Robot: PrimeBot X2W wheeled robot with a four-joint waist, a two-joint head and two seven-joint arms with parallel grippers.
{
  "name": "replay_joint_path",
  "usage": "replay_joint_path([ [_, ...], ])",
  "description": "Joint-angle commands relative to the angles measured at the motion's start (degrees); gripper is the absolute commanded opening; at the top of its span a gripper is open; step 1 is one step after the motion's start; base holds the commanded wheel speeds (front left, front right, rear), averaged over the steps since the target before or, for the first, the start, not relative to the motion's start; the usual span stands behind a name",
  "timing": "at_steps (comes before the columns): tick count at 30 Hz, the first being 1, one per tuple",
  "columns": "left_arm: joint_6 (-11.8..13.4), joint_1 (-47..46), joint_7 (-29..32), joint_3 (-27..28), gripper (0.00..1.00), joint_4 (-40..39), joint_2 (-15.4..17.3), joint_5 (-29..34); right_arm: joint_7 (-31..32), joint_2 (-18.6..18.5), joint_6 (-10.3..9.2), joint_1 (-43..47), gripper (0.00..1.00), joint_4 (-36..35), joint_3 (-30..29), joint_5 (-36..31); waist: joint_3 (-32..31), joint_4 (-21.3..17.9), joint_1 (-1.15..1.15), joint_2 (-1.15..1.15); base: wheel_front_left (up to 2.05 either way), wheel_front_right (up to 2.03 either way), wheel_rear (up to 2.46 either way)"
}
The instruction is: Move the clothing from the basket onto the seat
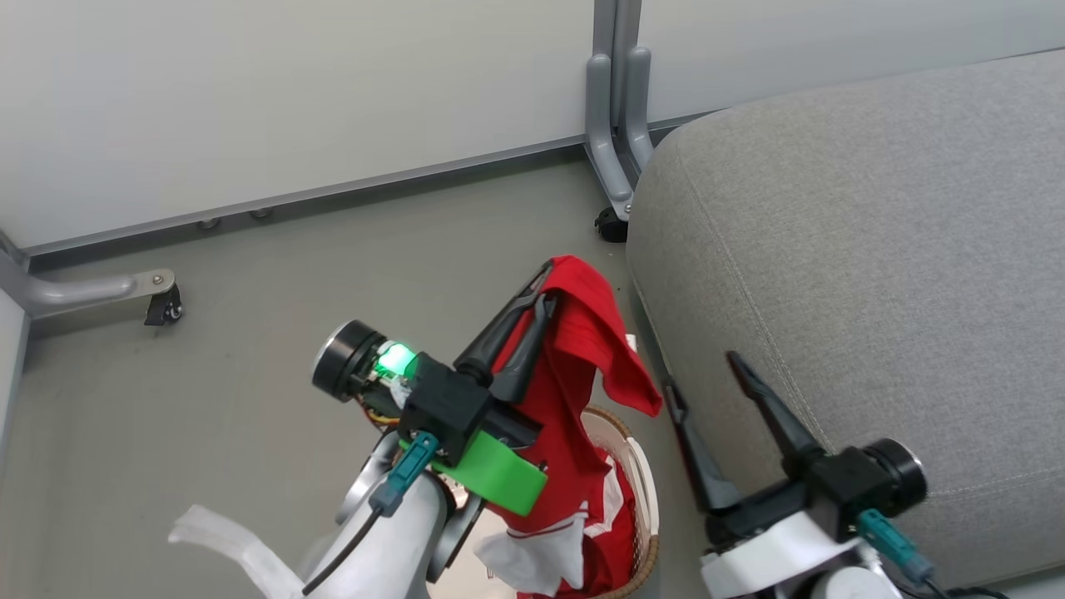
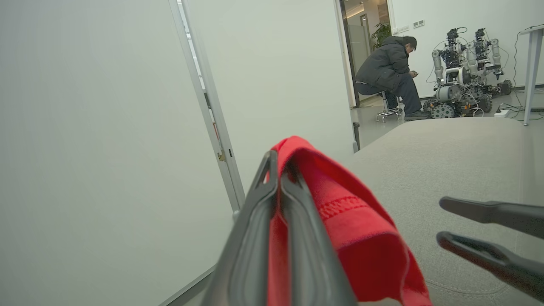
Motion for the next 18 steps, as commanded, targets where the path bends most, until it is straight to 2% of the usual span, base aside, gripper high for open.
replay_joint_path([
  [1, -0.4, -1.3, 0.0, -0.6, 0.0, 0.4, 0.1, -0.8, -0.2, -0.1, 0.0, -1.2, 1.0, 0.4, 1.1, -0.2, 0.2, 0.1, 0.0, 0.0, 0.0, 0.0, 0.0],
  [8, -1.8, -6.2, 0.0, -6.1, 0.0, 3.9, -0.2, -4.2, -0.2, -0.7, -0.01, -6.9, 1.0, 3.4, 7.5, 1.0, 1.3, 0.1, 0.0, 0.0, 0.0, 0.0, 0.0],
  [15, -2.1, -9.9, 0.0, -11.7, 0.0, 6.6, -0.2, -9.2, -0.2, -0.4, -0.01, -10.2, 1.0, 7.3, 7.9, 0.5, 2.2, 0.8, 0.0, 0.0, 0.0, 0.0, 0.0],
  [18, -1.5, -10.9, 0.5, -13.6, 0.0, 7.6, -0.2, -11.7, -0.2, -0.2, -0.01, -10.5, 1.0, 7.2, 6.7, 0.3, 2.4, 1.2, 0.0, 0.0, 0.0, 0.0, 0.0],
])
